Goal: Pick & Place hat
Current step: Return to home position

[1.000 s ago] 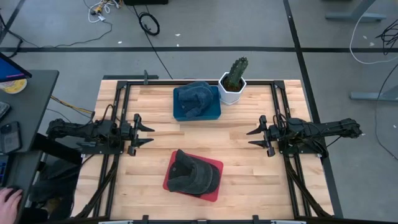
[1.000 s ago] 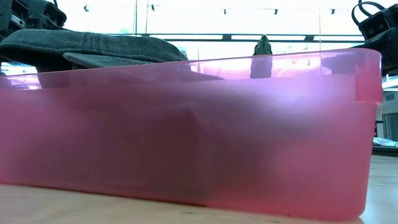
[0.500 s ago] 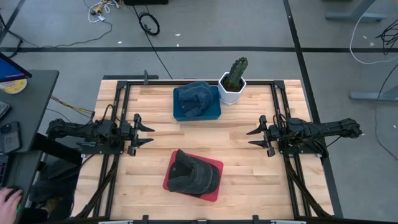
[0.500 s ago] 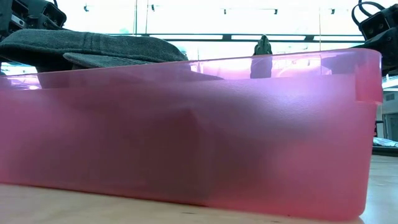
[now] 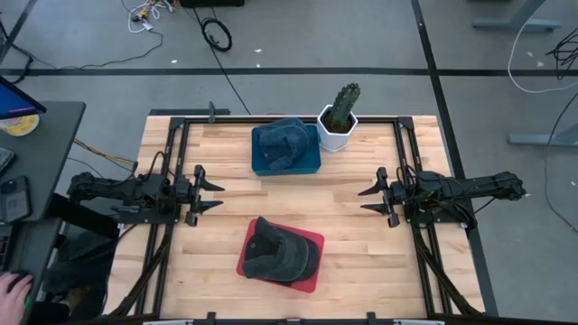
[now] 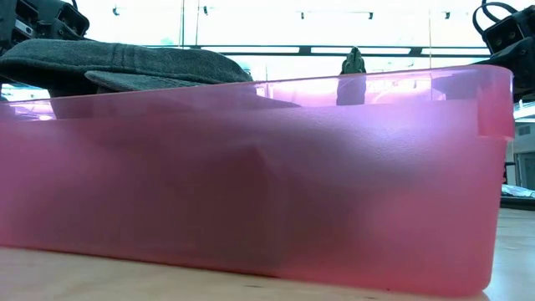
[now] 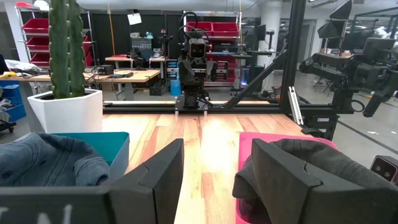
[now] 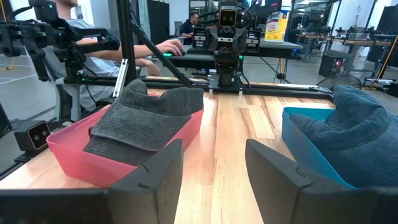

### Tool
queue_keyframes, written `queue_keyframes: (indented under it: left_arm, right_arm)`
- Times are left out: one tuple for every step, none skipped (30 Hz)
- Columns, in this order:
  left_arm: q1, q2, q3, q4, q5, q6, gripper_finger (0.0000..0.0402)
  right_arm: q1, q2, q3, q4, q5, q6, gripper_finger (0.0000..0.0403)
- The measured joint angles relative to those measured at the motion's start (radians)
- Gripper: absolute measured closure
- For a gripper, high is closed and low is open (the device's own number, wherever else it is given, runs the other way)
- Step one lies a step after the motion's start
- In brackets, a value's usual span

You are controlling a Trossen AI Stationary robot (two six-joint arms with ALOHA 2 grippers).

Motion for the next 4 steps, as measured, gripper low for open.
queue_keyframes:
  left_arm:
    - [0.000, 0.000, 0.000, 0.000, 0.000, 0.000, 0.0209]
    - [0.000, 0.000, 0.000, 0.000, 0.000, 0.000, 0.0209]
    - [0.000, 0.000, 0.000, 0.000, 0.000, 0.000, 0.0209]
    - [0.000, 0.000, 0.000, 0.000, 0.000, 0.000, 0.0209]
  right_arm:
    - [0.000, 0.000, 0.000, 0.000, 0.000, 0.000, 0.0224]
    - [0.000, 0.000, 0.000, 0.000, 0.000, 0.000, 0.0224]
    - [0.000, 0.000, 0.000, 0.000, 0.000, 0.000, 0.0224]
    - [0.000, 0.000, 0.000, 0.000, 0.000, 0.000, 0.0224]
